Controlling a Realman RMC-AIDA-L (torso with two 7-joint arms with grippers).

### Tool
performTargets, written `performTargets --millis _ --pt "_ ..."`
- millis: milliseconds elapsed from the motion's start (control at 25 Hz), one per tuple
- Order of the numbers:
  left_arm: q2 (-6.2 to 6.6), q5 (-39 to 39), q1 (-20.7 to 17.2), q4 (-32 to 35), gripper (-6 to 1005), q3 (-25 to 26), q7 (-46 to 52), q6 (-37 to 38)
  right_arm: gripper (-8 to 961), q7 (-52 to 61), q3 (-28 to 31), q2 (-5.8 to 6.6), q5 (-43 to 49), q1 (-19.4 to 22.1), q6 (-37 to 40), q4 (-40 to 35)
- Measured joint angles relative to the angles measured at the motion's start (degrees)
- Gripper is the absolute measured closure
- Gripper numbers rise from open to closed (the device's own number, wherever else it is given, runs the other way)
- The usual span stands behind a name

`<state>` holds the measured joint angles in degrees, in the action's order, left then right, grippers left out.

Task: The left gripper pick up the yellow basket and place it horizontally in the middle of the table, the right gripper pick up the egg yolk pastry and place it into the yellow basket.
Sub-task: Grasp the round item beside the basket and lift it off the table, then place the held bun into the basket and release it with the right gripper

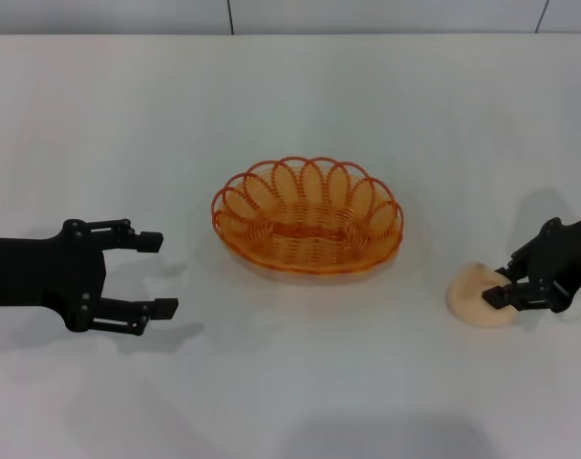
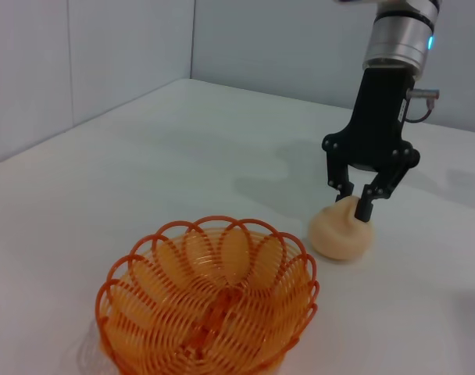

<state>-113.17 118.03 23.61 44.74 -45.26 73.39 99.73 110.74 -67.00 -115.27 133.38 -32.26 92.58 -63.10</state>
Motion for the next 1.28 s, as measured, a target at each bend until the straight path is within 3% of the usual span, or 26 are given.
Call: performTargets --millis 120,360,520,760,920,1080,1280 --pt "-0.04 0.0 -0.1 0.0 136 0.0 0.0 0.0 766 -0.5 0.0 -0.02 -0.1 0.0 0.0 0.0" --pt "-0.19 0.0 -0.4 0.0 136 -0.1 0.0 0.0 814 -1.5 1.0 0.09 -1.3 0.2 1.6 -1.1" --pt "-0.36 0.4 -0.4 0.0 136 0.0 0.0 -0.1 829 -2.5 5.3 0.27 -2.8 0.1 5.2 -4.3" --pt "-0.52 0.5 -0.3 0.0 136 -0.1 -0.2 -0.2 852 -3.4 8.0 0.14 -12.4 -0.5 6.0 -6.9" --pt "-0.79 0.5 0.2 0.0 136 -0.3 -0.2 -0.3 881 -4.1 5.2 -0.32 -20.5 -0.5 0.2 -5.8" --pt "-1.09 0.6 0.3 0.1 136 -0.2 -0.4 -0.3 901 -7.3 -2.7 -0.40 -29.7 0.0 -10.3 -2.5" --pt "-1.22 0.7 0.3 0.1 136 -0.2 -0.1 -0.7 908 -9.8 -13.0 -0.63 -32.5 0.0 -22.3 0.4"
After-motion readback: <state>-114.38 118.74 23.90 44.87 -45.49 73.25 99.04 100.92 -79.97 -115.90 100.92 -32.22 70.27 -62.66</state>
